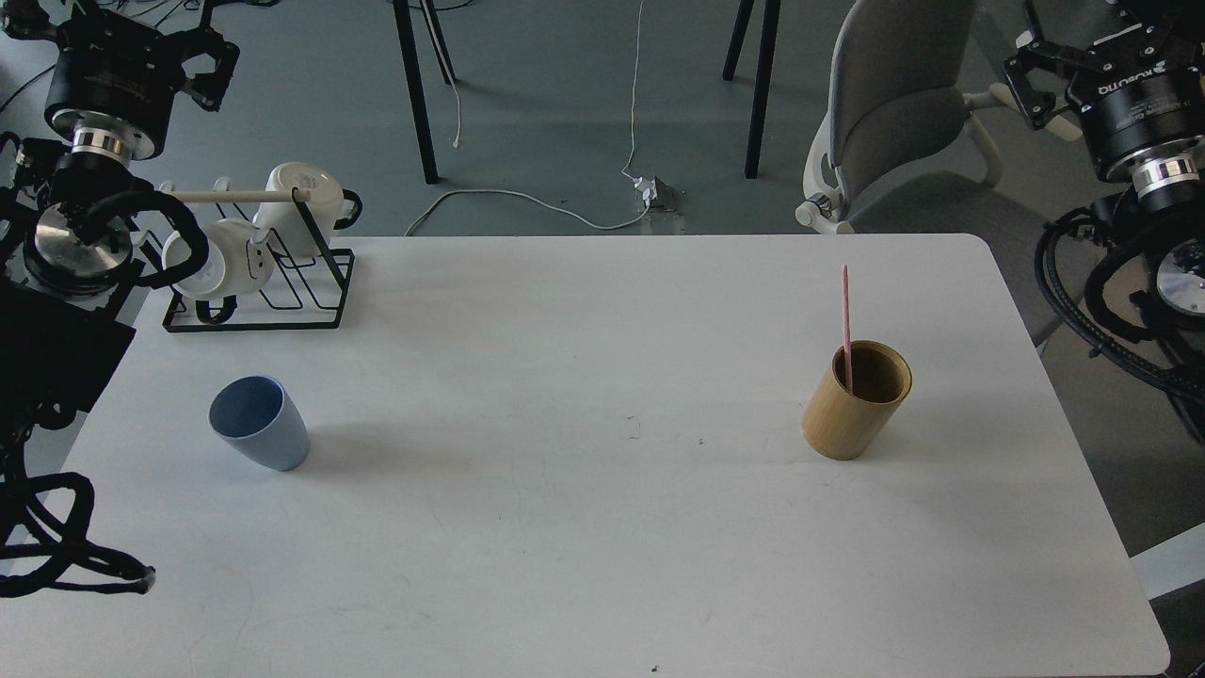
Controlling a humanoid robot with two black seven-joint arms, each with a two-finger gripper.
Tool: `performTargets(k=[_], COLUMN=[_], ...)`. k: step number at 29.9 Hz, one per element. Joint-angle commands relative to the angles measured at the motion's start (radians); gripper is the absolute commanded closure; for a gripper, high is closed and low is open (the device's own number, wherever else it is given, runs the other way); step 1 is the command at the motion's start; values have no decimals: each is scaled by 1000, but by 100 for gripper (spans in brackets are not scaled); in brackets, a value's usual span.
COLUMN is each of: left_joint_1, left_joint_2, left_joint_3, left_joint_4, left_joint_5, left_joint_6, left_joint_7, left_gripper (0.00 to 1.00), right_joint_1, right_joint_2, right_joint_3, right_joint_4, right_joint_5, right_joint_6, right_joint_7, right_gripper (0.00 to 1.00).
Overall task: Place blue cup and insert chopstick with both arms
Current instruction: 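Lower the left gripper toward the light blue cup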
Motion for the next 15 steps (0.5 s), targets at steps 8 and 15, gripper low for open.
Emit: performTargets(k=[8, 15], left_joint_1=[2, 9], left_joint_2=[8, 192], left_joint_3=[6, 81], left_joint_4=[-1, -226], left_joint_5=[0, 35], left_joint_6=[0, 0], left_joint_7=[1, 4], left_gripper=[0, 1], right_joint_1=[2, 10], right_joint_2=[2, -8], right_joint_3=[9, 7], right_joint_4=[-4, -1], right_joint_5=[0, -2], right_joint_6=[-24, -25], right_joint_7=[-1, -1], right_gripper=[0, 0])
